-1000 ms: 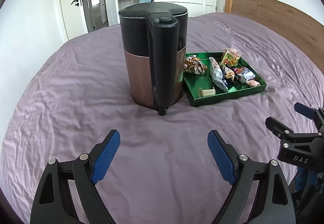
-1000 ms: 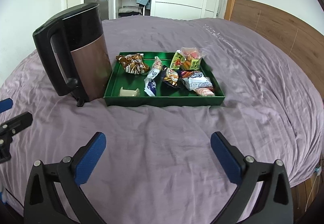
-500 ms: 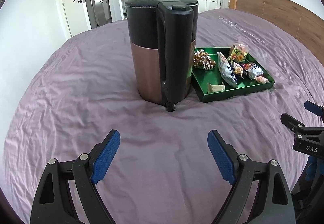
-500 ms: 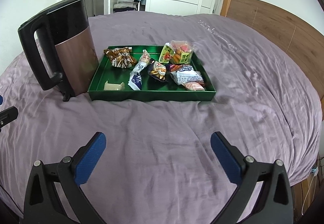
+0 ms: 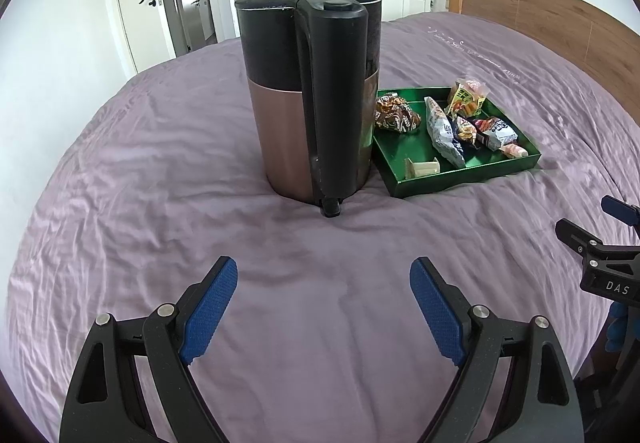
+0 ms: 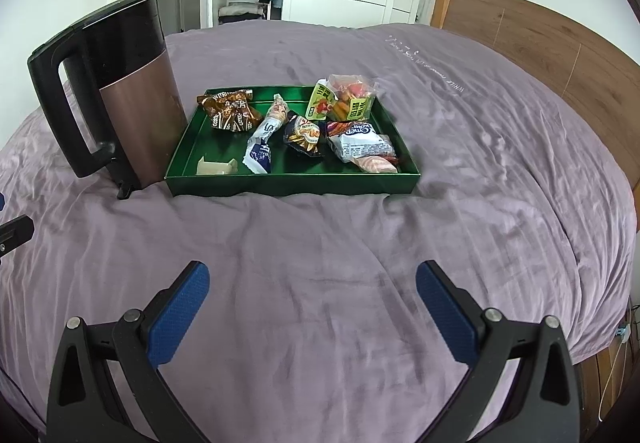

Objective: Organize snacks

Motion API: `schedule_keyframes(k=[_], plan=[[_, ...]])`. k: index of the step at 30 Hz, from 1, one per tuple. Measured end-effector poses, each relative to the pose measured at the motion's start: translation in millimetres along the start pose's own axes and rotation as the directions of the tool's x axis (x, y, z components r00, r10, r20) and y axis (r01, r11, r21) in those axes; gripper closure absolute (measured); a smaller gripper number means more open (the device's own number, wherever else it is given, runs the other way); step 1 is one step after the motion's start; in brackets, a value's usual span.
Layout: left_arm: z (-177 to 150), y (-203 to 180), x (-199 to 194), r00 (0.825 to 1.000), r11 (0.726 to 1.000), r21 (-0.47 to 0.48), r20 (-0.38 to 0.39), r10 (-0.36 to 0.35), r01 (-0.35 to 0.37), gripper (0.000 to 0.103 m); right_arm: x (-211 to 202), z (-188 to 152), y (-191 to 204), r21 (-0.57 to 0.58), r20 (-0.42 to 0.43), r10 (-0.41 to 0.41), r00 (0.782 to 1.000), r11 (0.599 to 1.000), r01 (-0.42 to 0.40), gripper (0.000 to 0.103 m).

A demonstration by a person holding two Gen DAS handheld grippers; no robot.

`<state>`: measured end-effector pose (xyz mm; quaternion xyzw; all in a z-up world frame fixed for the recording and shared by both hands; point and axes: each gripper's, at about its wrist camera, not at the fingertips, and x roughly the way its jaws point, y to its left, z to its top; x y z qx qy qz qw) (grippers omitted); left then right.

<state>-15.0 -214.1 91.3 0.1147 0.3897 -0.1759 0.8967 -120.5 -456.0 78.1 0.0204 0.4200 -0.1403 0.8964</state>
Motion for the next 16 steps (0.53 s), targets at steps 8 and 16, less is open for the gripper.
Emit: schedule_keyframes(k=[8, 16], plan=[[-0.1, -4.4, -1.8, 1.000, 1.000, 0.014, 0.007, -0.003, 0.003, 0.018, 0.6, -0.5, 2.0, -0.004, 0.000, 0.002, 1.000, 1.000, -0.002, 0.000], [0.1, -4.8, -2.2, 1.000, 1.000, 0.016, 0.007, -0.004, 0.004, 0.018, 0.6, -0.2, 1.6, -0.003, 0.000, 0.002, 1.000, 1.000, -0.002, 0.000]])
